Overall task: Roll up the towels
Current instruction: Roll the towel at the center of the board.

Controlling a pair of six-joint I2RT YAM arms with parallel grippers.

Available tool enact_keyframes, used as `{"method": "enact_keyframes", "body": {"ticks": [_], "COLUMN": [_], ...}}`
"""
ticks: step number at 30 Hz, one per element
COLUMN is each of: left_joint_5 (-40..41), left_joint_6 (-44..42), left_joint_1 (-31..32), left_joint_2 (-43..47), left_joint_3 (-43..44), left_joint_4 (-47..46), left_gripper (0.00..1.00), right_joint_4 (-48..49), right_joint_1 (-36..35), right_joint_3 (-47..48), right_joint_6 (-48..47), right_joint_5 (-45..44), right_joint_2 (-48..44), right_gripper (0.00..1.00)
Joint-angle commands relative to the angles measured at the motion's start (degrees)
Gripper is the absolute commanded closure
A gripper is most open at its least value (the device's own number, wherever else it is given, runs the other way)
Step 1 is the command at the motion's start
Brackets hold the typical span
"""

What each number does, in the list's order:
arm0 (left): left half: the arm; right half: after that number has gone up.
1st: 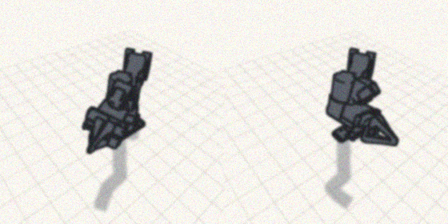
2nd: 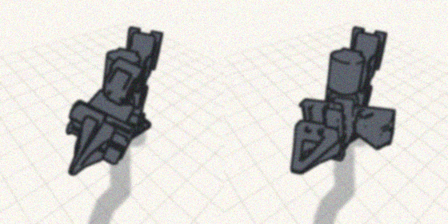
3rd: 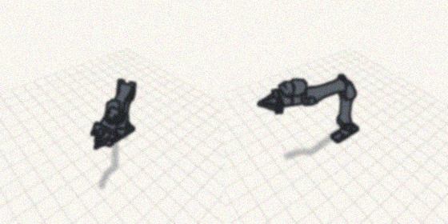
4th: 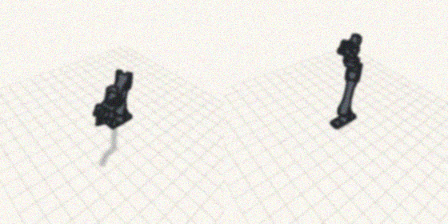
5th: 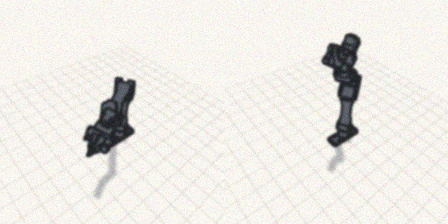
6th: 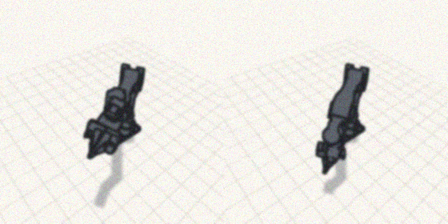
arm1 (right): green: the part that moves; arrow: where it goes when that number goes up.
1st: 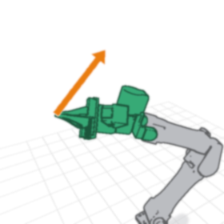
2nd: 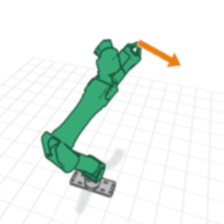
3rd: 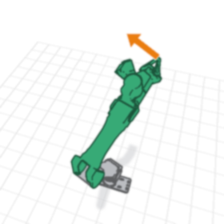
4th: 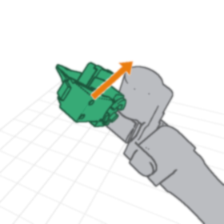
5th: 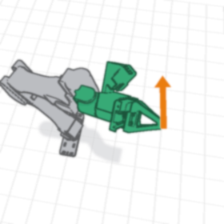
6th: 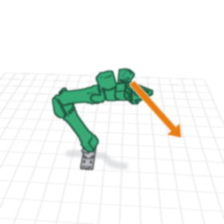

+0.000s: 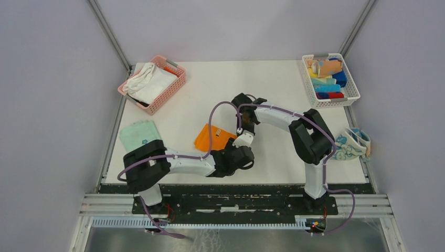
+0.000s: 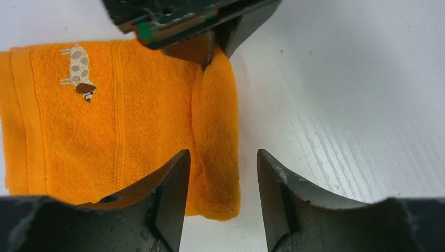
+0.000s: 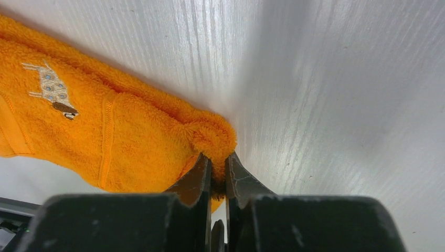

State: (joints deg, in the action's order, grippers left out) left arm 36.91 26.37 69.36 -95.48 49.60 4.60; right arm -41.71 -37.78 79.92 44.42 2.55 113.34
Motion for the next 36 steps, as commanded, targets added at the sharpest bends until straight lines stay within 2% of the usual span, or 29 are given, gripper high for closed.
{"method": "enact_keyframes", "body": {"ticks": [1, 6, 11, 13, 17, 22, 26, 29, 32, 36], "left_joint_5": [7.33, 8.96, 9.2, 6.94, -9.05, -31.61, -45.92, -54.82, -63.93, -69.24], "left_joint_6": [-3.65, -4.22, -1.83, -0.36, 2.52, 8.14, 14.67, 19.84, 30.43, 40.9], "left_joint_1": [1.92, 3.03, 2.74, 1.45, -5.87, -17.65, -26.38, -31.8, -37.95, -42.11], "left_joint_2": [-3.37, -6.65, -6.36, -4.93, 2.39, 8.26, 8.09, 6.27, 2.73, -3.73], "left_joint_3": [4.07, 6.29, 5.77, 4.39, -3.57, -14.02, -19.86, -22.97, -27.85, -32.02], "left_joint_4": [-0.06, 1.72, 3.25, 3.05, -5.76, -16.79, -25.64, -32.49, -45.72, -62.22], "left_gripper": [0.45, 0.57, 0.79, 0.88, 0.97, 0.97, 0.97, 0.97, 0.97, 0.97], "right_joint_4": [-0.82, -0.11, 1.78, 5.06, 11.28, 22.85, 34.76, 42.23, 50.71, 60.42], "right_joint_1": [-0.08, 0.0, 0.4, 0.8, 1.51, 3.35, 5.93, 7.1, 7.48, 7.47], "right_joint_3": [1.65, 1.07, 0.09, -1.75, -4.65, -10.46, -17.23, -21.04, -24.52, -27.53], "right_joint_6": [-0.98, -0.88, -0.66, -0.36, -0.47, 2.05, 7.33, 10.09, 12.59, 16.14], "right_joint_5": [-0.15, 0.4, 1.83, 3.87, 7.25, 12.48, 17.84, 21.16, 24.82, 27.27], "right_joint_2": [0.54, 0.35, -0.97, -2.91, -7.24, -13.1, -16.05, -15.73, -13.59, -9.71], "right_gripper": [0.92, 0.92, 0.91, 0.88, 0.74, 0.59, 0.5, 0.48, 0.47, 0.46]}}
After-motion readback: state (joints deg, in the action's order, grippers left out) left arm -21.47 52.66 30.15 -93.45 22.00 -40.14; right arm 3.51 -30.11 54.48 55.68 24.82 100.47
